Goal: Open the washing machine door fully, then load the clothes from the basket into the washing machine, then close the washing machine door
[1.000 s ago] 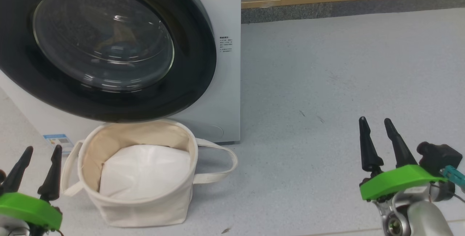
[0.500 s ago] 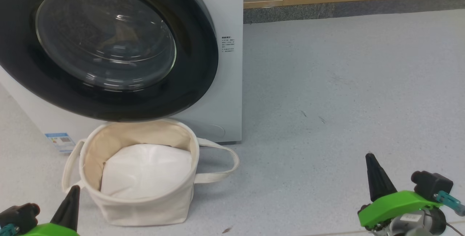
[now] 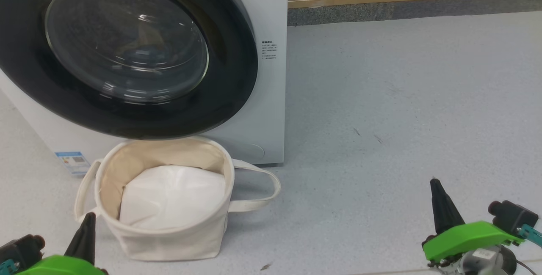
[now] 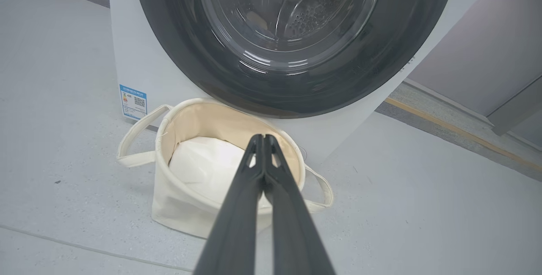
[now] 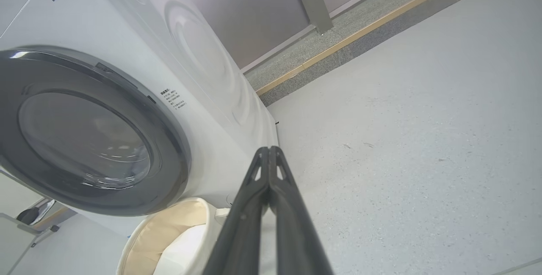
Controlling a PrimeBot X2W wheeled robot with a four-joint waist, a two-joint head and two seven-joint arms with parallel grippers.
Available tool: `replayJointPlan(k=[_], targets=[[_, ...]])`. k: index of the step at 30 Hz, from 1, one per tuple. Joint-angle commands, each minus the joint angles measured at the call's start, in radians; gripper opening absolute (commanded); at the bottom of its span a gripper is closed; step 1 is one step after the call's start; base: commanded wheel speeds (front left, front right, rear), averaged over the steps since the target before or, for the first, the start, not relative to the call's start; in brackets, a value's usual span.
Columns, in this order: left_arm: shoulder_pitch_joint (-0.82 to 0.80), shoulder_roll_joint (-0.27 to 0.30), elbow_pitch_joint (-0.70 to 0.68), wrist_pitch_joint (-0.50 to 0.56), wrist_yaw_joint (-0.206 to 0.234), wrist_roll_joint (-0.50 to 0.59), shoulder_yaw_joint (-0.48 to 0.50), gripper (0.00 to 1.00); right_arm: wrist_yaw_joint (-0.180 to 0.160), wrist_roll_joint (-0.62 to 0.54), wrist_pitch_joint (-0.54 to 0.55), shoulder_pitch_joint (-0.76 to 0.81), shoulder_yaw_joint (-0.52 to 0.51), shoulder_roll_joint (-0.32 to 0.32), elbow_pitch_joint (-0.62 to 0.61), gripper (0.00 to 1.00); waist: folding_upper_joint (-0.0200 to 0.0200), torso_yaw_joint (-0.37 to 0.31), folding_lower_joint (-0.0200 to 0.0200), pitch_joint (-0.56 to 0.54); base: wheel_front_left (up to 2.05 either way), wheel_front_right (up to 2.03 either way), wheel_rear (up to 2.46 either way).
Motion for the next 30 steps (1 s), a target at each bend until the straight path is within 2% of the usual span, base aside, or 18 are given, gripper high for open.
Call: replayJointPlan(k=[1,30], targets=[[-0.039,0.019,-0.032,0.008,-0.008,-0.015,0.034,0.00,0.000,0.024,0.004,-0.040,-0.004,-0.004,-0.038,0.00,-0.0001,0.001,0.0000,0.000,0.00,0.00,0.00],[-0.015,-0.100,-0.059,0.075,-0.020,-0.190,0.146,0.00,0.000,0.322,0.059,-0.032,-0.021,-0.006,-0.047,0.00,-0.0001,0.021,0.0000,0.008,0.00,0.00,0.00]])
